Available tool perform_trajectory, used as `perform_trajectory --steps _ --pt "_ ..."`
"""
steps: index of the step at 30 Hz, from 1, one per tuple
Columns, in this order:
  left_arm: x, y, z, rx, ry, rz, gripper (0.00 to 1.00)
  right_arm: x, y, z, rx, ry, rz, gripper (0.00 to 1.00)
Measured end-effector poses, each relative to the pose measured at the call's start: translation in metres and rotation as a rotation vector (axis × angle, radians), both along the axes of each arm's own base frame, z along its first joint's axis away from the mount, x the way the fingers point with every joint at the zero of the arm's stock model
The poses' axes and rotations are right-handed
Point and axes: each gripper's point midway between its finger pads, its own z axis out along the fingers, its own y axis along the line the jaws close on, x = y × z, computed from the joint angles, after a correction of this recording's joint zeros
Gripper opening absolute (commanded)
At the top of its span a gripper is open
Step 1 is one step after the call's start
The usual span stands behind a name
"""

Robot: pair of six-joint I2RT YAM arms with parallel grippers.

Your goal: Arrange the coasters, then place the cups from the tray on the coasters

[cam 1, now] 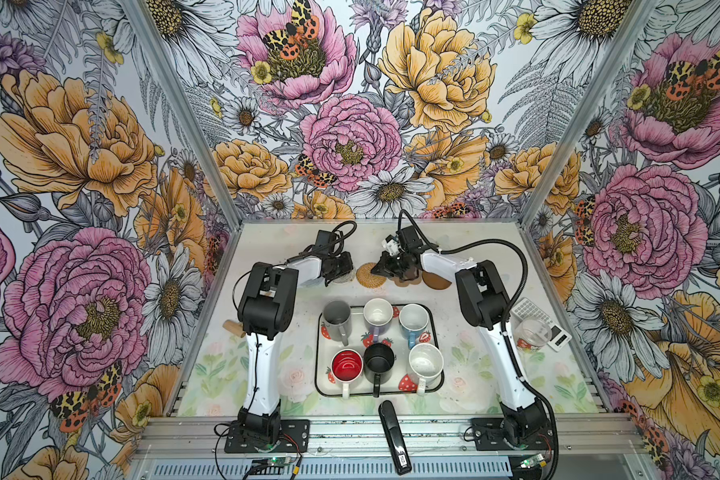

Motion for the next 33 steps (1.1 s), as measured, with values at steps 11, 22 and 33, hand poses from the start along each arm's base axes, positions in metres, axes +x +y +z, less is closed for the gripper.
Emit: perform_trajectory --steps 11,22,33 --pt "0.006 -0.001 0.012 0.006 -0.001 0.003 0.00 0.000 0.001 0.003 0.009 -0.004 0.009 0.19" --pt "0.025 0.002 0.123 0.034 -0.220 0.010 0.00 0.004 -0.008 0.044 0.018 -0.052 -0.007 0.33" --pt "-0.024 0.104 0.167 0.211 -0.265 0.216 0.01 -0.002 -0.048 0.115 0.035 -0.177 -0.041 0.37"
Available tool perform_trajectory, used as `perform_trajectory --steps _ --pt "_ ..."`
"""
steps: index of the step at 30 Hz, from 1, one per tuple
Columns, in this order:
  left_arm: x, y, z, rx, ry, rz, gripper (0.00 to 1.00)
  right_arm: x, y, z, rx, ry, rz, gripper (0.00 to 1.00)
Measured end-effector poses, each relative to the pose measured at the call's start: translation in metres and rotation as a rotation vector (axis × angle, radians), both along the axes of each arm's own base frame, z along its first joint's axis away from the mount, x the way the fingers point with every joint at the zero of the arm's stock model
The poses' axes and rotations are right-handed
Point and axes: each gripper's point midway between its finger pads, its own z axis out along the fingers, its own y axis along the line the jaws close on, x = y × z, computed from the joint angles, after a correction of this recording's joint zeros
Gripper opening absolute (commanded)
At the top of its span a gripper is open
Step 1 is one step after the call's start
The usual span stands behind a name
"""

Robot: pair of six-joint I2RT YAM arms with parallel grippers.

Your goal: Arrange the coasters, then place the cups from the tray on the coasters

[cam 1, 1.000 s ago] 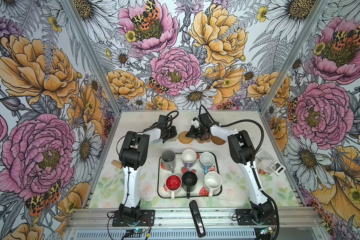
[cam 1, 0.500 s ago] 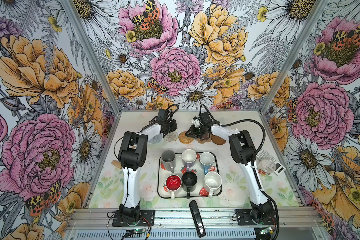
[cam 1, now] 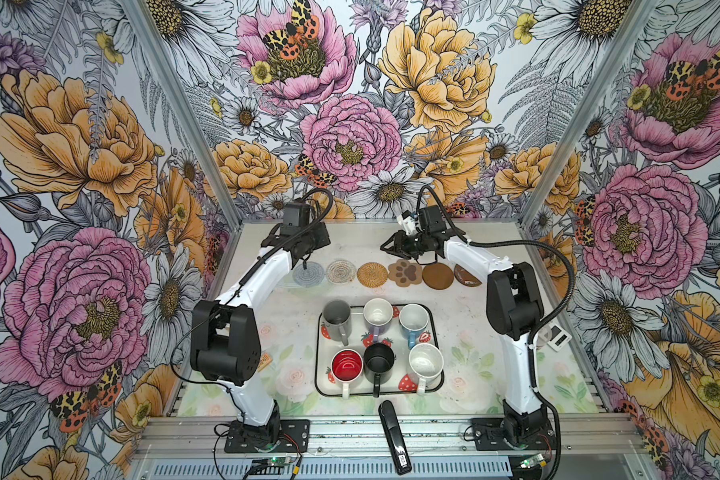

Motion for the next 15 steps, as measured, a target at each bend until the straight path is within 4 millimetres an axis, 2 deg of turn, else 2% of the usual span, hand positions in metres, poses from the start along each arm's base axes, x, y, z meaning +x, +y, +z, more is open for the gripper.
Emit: perform_trajectory --steps 3,5,11,15 --pt "-0.012 0.031 -0.040 0.045 0.100 0.075 0.01 -0.002 -0.018 -0.009 -0.023 0.018 -0.031 0.37" --pt "-0.018 0.041 -0.062 0.064 0.163 0.098 0.01 -0.004 -0.029 -0.018 -0.043 0.034 -0.052 0.37" --pt "-0.017 0.042 -0.108 0.082 0.267 0.100 0.00 -0.012 -0.062 -0.043 -0.097 0.092 -0.117 0.38" --pt "-0.016 0.043 -0.140 0.093 0.333 0.099 0.00 -0.021 -0.078 -0.043 -0.112 0.106 -0.149 0.38"
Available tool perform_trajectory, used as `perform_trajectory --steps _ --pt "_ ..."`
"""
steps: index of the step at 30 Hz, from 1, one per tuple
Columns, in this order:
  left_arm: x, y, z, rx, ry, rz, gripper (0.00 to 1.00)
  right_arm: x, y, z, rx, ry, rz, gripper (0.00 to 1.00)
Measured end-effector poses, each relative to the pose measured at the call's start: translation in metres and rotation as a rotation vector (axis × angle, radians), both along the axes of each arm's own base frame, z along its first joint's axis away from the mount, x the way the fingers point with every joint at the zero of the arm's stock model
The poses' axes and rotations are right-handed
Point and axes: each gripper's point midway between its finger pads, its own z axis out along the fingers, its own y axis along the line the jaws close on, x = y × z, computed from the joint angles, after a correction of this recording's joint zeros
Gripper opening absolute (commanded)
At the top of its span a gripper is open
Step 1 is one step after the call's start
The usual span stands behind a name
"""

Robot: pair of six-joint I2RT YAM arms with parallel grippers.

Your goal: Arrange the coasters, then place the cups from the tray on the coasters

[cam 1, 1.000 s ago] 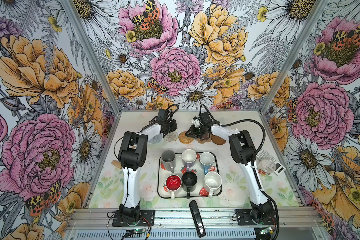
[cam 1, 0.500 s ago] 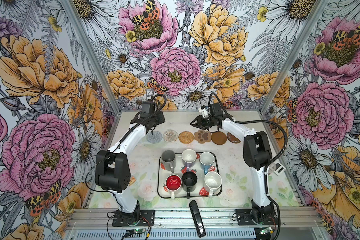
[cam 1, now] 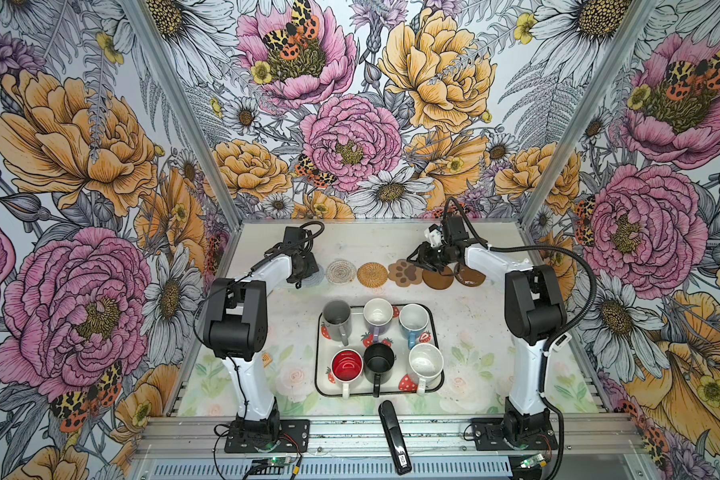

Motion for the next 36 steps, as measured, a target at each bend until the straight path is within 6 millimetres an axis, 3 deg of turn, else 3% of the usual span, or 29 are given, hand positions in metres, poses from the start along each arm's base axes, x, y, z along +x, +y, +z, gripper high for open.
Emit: perform_trajectory --steps 3,10,15,22,28,36 --pt "0.000 0.001 -0.013 0.003 0.029 0.002 0.00 -0.004 -0.008 0.004 -0.005 -0.001 -0.018 0.38" --pt "0.017 0.003 -0.013 -0.011 0.002 0.008 0.00 -0.002 -0.011 0.011 -0.002 0.001 -0.054 0.38" --pt "0.024 0.000 -0.028 -0.033 0.015 0.000 0.00 -0.001 -0.014 0.016 -0.006 -0.002 -0.078 0.38" --pt "0.036 -0.003 -0.029 -0.054 -0.005 -0.008 0.00 -0.003 -0.017 0.013 -0.021 0.000 -0.089 0.38" --pt "0.037 -0.003 -0.029 -0.060 -0.006 -0.009 0.00 -0.010 -0.019 0.002 -0.032 0.027 -0.092 0.38" --pt "0.037 -0.003 -0.028 -0.061 -0.007 -0.009 0.00 -0.008 -0.025 0.002 -0.034 0.027 -0.104 0.38"
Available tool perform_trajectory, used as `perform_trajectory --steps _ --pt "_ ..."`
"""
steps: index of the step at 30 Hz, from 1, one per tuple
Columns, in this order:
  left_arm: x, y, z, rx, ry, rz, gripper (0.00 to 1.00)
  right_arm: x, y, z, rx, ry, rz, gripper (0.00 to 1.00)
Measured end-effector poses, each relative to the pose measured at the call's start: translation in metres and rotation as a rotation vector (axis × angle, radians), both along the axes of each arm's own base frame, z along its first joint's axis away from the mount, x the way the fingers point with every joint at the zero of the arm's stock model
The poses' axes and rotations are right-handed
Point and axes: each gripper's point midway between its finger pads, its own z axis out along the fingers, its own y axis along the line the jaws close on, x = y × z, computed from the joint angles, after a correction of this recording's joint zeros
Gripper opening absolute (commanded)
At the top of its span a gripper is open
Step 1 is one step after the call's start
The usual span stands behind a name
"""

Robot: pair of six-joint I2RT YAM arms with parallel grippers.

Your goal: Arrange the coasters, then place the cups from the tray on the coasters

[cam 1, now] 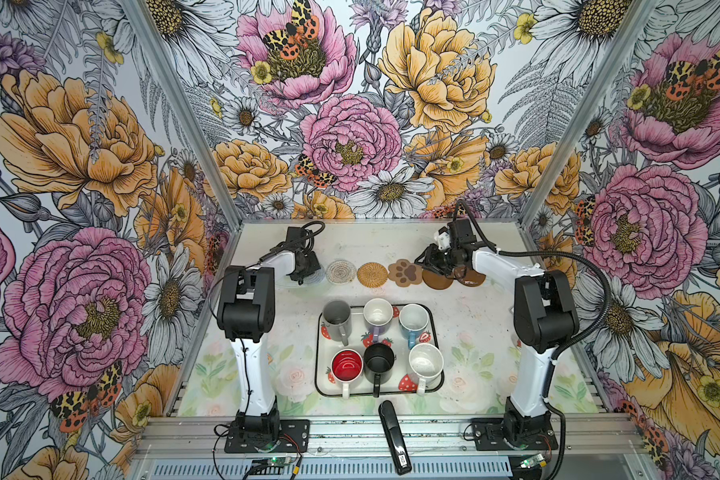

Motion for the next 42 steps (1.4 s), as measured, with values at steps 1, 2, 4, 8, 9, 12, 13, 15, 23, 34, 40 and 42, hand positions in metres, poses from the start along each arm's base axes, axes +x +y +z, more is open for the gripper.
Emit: perform_trajectory --steps 1,2,4,8,9,12,13,15,23,34,40,42 --pt "0.000 0.000 0.000 0.000 -0.001 0.000 0.00 0.001 -0.002 0.000 0.000 -0.002 -0.002 0.39" --pt "0.000 0.000 0.001 0.000 -0.001 0.000 0.00 0.002 -0.004 0.000 0.000 -0.002 -0.006 0.39" --pt "0.000 0.000 0.004 -0.001 -0.006 0.000 0.00 0.005 -0.015 0.001 -0.001 -0.005 -0.025 0.39" --pt "0.003 -0.002 0.027 -0.018 -0.050 -0.002 0.00 0.019 -0.051 0.006 -0.006 -0.026 -0.090 0.38" --pt "0.004 -0.003 0.040 -0.026 -0.074 -0.005 0.00 0.025 -0.062 0.009 -0.007 -0.036 -0.112 0.37" --pt "0.006 -0.005 0.078 -0.045 -0.150 -0.011 0.00 0.042 -0.098 0.025 -0.007 -0.076 -0.180 0.34" --pt "0.006 -0.007 0.092 -0.051 -0.180 -0.012 0.00 0.050 -0.110 0.031 -0.007 -0.096 -0.202 0.34" --pt "0.004 -0.010 0.120 -0.062 -0.235 -0.013 0.00 0.064 -0.131 0.040 -0.010 -0.129 -0.238 0.32" --pt "-0.023 -0.033 0.194 -0.103 -0.386 -0.041 0.00 0.111 -0.172 0.015 0.002 -0.125 -0.285 0.27" --pt "-0.050 -0.050 0.205 -0.105 -0.403 -0.047 0.00 0.128 -0.183 -0.016 0.025 -0.066 -0.285 0.22" --pt "-0.052 -0.054 0.210 -0.104 -0.415 -0.053 0.00 0.124 -0.183 -0.023 0.014 -0.049 -0.284 0.21" --pt "-0.052 -0.054 0.210 -0.103 -0.415 -0.052 0.00 0.119 -0.184 -0.031 0.007 -0.029 -0.283 0.21"
